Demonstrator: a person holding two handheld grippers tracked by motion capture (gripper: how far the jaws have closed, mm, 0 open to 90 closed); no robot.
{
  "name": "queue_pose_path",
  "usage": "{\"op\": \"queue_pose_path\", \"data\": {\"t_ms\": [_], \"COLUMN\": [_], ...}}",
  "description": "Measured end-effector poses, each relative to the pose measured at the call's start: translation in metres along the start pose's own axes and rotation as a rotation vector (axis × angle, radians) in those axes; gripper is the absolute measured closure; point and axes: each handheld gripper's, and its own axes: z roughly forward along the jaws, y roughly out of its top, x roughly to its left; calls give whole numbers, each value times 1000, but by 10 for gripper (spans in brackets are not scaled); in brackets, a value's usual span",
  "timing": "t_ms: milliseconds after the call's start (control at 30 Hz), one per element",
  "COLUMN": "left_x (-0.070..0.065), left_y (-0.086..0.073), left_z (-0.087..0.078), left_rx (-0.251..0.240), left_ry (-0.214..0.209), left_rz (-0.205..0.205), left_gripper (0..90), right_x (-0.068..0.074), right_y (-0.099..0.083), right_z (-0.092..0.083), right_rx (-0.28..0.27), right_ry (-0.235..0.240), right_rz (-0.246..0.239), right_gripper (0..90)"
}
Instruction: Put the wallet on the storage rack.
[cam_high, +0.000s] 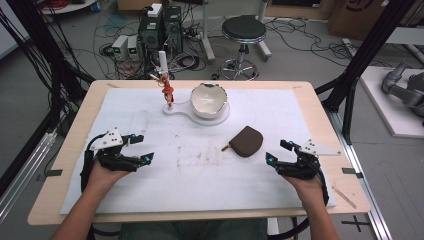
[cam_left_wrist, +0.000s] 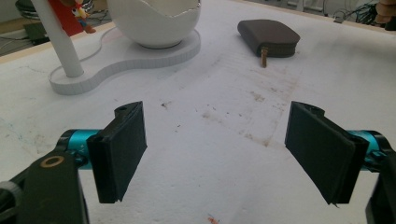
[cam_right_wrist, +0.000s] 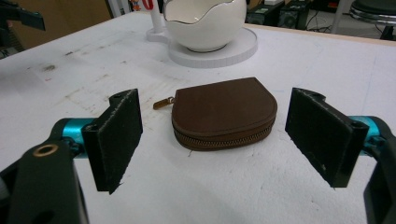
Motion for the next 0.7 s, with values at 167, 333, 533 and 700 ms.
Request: {"op": "queue_pose_path", "data": {"t_ms": [167, 333, 533, 700], "left_x": [-5, -13, -23, -29], "left_y": [2, 8, 17, 22], "left_z": [3, 21, 46, 63], "left_rx": [-2, 1, 2, 6], "left_ry": [-7, -38, -77, -95], "left_rz": [-2, -2, 4, 9], "left_gripper": [206, 206, 206, 206], "right_x": [0, 1, 2, 2], "right_y": [-1, -4, -8, -10], "right_z": [-3, -9, -12, -14], "right_rx": [-4, 1, 18, 29], "right_ry": [-1, -1, 2, 5], "right_rz": [2, -4, -8, -14], "right_gripper": [190, 190, 190, 190]}}
